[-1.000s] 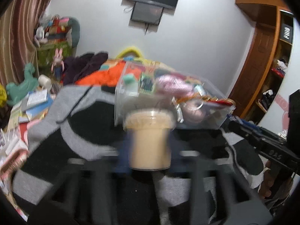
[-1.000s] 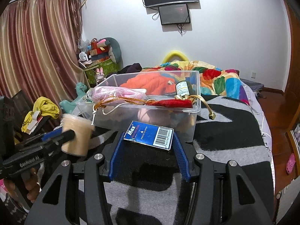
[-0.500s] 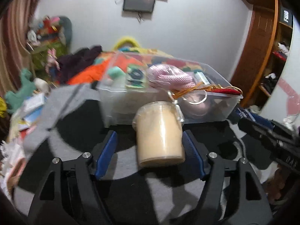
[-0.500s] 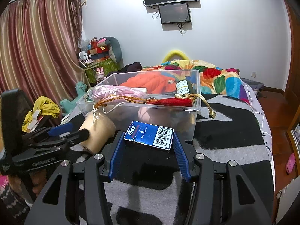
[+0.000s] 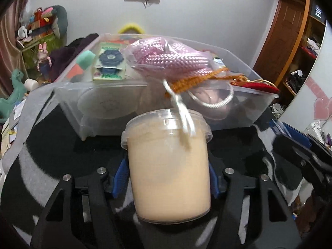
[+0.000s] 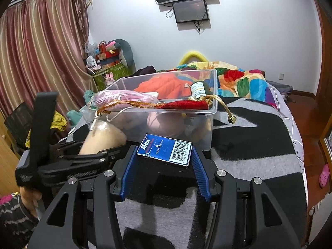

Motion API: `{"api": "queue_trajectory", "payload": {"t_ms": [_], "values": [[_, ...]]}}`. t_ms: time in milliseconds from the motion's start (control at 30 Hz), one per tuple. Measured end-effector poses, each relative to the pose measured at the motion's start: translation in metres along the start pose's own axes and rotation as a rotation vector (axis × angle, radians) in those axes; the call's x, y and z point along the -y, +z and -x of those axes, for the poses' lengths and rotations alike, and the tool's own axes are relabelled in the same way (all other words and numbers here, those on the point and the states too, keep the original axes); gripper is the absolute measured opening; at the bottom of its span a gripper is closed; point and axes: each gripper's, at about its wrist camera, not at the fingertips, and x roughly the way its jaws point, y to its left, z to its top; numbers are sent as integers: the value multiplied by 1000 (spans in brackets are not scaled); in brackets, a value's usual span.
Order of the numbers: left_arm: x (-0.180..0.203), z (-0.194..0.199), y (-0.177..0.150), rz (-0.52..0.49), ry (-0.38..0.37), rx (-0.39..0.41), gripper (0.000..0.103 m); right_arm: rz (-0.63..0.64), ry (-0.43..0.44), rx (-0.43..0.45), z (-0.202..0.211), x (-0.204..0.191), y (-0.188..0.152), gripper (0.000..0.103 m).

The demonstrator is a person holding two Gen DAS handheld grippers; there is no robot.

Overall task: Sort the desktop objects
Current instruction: 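Grasp the cream jar with the left tool while the right tool grasps the blue card box, then carry the cream jar and blue card box over the clear box and release both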

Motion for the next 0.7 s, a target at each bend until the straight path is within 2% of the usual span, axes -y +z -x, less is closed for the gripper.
{"api": "queue_trajectory", "payload": {"t_ms": [67, 367, 500, 700], "values": [[3, 5, -7, -14, -1, 11, 57, 1, 0, 3, 1, 0, 0, 48], [13, 56, -27, -58, -10, 124, 57, 24, 7, 34, 11, -8, 8, 48], [9, 72, -20, -61, -4, 177, 57, 47, 5, 59, 18, -13, 16, 48], [-2, 93, 11, -42, -20, 249, 57, 73, -6, 86, 17, -15, 35, 48]]}}
